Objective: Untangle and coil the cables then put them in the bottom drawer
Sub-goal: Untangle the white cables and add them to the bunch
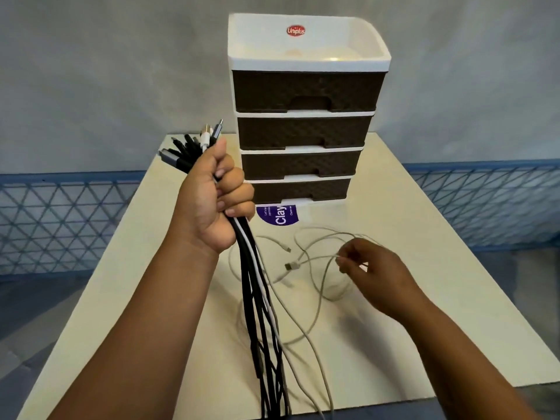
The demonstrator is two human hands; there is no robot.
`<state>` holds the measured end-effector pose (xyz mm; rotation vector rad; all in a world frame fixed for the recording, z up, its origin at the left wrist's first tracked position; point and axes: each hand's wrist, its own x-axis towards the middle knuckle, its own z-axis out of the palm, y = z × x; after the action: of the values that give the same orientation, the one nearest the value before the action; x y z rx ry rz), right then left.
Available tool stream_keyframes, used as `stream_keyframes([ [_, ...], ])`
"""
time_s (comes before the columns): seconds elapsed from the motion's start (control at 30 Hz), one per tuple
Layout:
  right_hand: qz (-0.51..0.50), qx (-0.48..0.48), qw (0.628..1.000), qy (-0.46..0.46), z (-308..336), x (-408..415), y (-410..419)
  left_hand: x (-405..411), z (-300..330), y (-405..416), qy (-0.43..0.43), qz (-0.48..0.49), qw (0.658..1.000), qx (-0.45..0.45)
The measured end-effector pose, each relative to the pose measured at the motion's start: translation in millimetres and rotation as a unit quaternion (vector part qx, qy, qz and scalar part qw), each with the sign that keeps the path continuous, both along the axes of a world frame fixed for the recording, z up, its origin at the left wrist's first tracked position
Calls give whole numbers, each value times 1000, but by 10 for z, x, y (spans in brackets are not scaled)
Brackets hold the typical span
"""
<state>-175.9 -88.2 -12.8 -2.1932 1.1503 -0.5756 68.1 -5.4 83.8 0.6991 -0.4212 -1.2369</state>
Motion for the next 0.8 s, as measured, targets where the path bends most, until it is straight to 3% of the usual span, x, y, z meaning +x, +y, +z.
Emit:
stream_keyframes([
  [0.07, -44, 163, 969, -181, 347, 72, 6, 21, -29, -51, 2, 1, 1000, 14],
  [0.13, -64, 260, 907, -326, 649, 161, 60, 15, -54, -91, -7, 9, 999, 31],
  [0.2, -47, 307, 851, -424, 892, 311, 170, -34, -60, -112, -25, 17, 999, 43],
  [0.27, -25, 297, 825, -480, 1054, 496, 315, -114, -50, -116, -49, 16, 998, 44],
  [0.43, 0, 176, 883, -436, 1055, 934, 660, -303, -71, -82, -89, -10, 996, 10],
  [0.57, 5, 118, 926, -357, 774, 1098, 823, -344, -75, -47, -111, 52, 992, 31],
  [0.7, 65, 97, 954, -278, 440, 960, 1035, -165, -123, -34, -14, 32, 999, 11],
  [0.8, 131, 108, 970, -174, 126, 672, 1123, 69, -219, 21, 102, -11, 993, -60],
])
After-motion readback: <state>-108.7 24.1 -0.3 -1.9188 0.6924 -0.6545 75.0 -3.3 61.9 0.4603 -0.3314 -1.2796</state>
